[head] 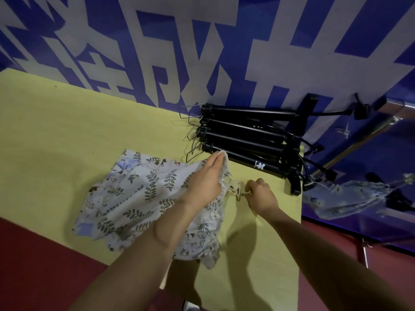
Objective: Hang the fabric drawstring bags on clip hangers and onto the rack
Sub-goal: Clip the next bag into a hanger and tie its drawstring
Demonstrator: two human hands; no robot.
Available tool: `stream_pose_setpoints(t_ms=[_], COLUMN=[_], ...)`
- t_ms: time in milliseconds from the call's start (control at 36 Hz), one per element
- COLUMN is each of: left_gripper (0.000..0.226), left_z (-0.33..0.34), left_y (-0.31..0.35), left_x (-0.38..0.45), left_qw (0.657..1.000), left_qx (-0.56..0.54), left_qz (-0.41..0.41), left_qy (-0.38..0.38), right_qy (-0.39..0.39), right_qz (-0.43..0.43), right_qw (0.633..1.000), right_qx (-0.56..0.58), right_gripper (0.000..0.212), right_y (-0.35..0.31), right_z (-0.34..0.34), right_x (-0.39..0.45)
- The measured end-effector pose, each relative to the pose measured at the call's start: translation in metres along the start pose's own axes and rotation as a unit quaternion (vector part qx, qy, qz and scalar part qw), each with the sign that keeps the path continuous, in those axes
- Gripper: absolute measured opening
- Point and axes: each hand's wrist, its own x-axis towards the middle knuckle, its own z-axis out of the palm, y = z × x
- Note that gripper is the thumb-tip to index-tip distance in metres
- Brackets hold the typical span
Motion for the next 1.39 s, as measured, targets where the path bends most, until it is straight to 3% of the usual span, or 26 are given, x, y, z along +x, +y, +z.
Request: stream_pose_setpoints(t_ms=[167,333,500,611,778,972,1056,1278,1389], left_gripper=[0.087,0.092,0.093,0.092,0.098,0.099,0.098,0.095,0.095], left_z=[0.002,-0.009,-0.022,-0.040,-0.070,-0.095,-0.106,-0.128,-0.129], left_y=[-0.002,-0.009,-0.011,-0.016,-0.017,-0.021,-0.022,-0.025,-0.027], left_x=[0.004,0.003,-0.003,-0.011,-0.026,-0.042,-0.044,-0.045,-0.045], left_qw=[0.999,0.999,1.000,1.000,0.999,0.999,0.998,0.995,0.993], left_qx=[-0.023,-0.003,0.006,-0.008,-0.040,-0.019,-0.002,0.061,0.100], left_qz=[0.007,-0.002,-0.006,-0.008,0.005,0.025,0.029,0.021,-0.002], left_qy=[-0.028,-0.034,-0.026,-0.025,0.000,0.034,0.052,0.075,0.067], right_qy=[-0.009,0.129,0.198,0.183,0.063,0.123,0.139,0.062,0.123], right_qz=[0.001,-0.004,-0.108,-0.170,-0.192,-0.220,-0.240,-0.232,-0.216], right_qw=[1.000,0.968,0.927,0.932,0.952,0.952,0.945,0.965,0.966], right_qx=[-0.005,0.217,0.300,0.262,0.232,0.173,0.172,0.104,0.067], right_gripper=[0.021,0.007,0.006,0.005,0.005,0.004,0.013,0.045,0.041], right_y=[0.000,-0.020,-0.071,-0.094,-0.116,-0.138,-0.148,-0.167,-0.168], right_z=[0.002,-0.021,-0.048,-0.047,-0.050,-0.065,-0.077,-0.103,-0.105], right_x=[0.002,-0.004,-0.010,-0.019,-0.036,-0.047,-0.048,-0.045,-0.044])
